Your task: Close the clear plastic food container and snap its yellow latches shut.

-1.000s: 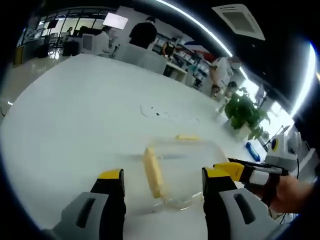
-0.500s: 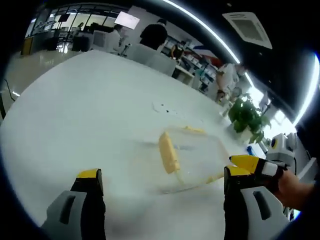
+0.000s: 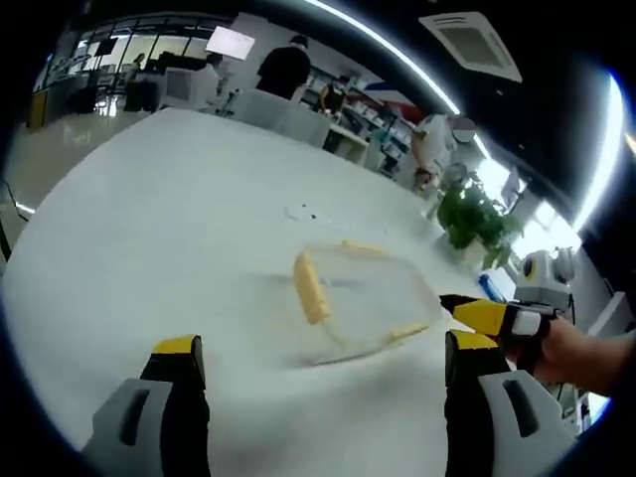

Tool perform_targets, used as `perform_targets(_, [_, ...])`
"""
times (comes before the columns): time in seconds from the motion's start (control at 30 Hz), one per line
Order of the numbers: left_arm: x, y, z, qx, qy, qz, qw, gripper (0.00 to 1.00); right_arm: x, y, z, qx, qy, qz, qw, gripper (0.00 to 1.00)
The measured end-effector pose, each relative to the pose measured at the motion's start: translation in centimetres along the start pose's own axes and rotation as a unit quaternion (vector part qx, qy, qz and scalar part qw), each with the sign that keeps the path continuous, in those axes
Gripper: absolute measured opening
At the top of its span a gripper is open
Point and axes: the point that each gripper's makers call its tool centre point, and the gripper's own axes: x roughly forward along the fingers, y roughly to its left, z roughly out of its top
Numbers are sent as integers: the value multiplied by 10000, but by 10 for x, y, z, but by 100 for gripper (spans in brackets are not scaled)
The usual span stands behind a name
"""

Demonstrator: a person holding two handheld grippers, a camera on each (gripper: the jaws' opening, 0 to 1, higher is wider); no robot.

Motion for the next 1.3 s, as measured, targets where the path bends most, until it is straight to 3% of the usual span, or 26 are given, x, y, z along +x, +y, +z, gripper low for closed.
perform_targets(0.1, [-17, -7, 0, -12, -88, 16, 10000, 99, -14, 2, 4, -100, -129, 3, 9999, 100])
perform_targets(0.17, [-28, -12, 0, 81, -107, 30, 9999, 99, -26, 11, 9, -19, -246, 220, 9995, 87])
perform_targets(0.23, [-43, -14, 2, 163, -198, 84, 9996, 99, -35, 12, 17, 244, -437, 351, 9981, 93])
perform_targets(0.27, [-48, -15, 3, 165, -228, 104, 9996, 99, -37, 12, 11, 33, -240, 314, 9992, 98])
perform_targets(0.47, [-88, -25, 6, 296, -398, 157, 9986, 99, -72, 27, 12, -27, -290, 471, 9985, 100])
perform_targets(0.5, [-92, -26, 6, 310, -427, 165, 9985, 99, -78, 30, 11, 88, -295, 538, 9981, 100])
perform_targets(0.53, [-101, -29, 6, 329, -479, 172, 9982, 99, -87, 36, 18, 390, -542, 710, 9952, 100])
perform_targets(0.57, [-106, -31, 5, 355, -496, 164, 9980, 99, -92, 34, 20, 500, -652, 649, 9945, 100])
perform_targets(0.63, [-120, -37, 5, 500, -536, 159, 9972, 99, -101, 33, 9, 392, -444, 581, 9966, 100])
perform_targets(0.77, [-142, -45, 3, 928, -577, 225, 9938, 99, -126, 40, -3, 127, -369, 473, 9981, 100])
perform_targets(0.97, [-163, -53, -19, 1549, -355, 303, 9868, 99, -169, 42, -18, -235, -314, 25, 9992, 100])
perform_targets(1.07, [-169, -54, -32, 1538, -233, 273, 9874, 99, -193, 44, -34, -554, -47, -113, 9984, 100])
perform_targets(1.17, [-176, -55, -41, 1569, -157, 278, 9871, 99, -215, 40, -46, -655, -63, -213, 9976, 100])
perform_targets(1.3, [-186, -55, -50, 1468, -151, 357, 9884, 99, -236, 27, -75, -869, 233, -327, 9954, 100])
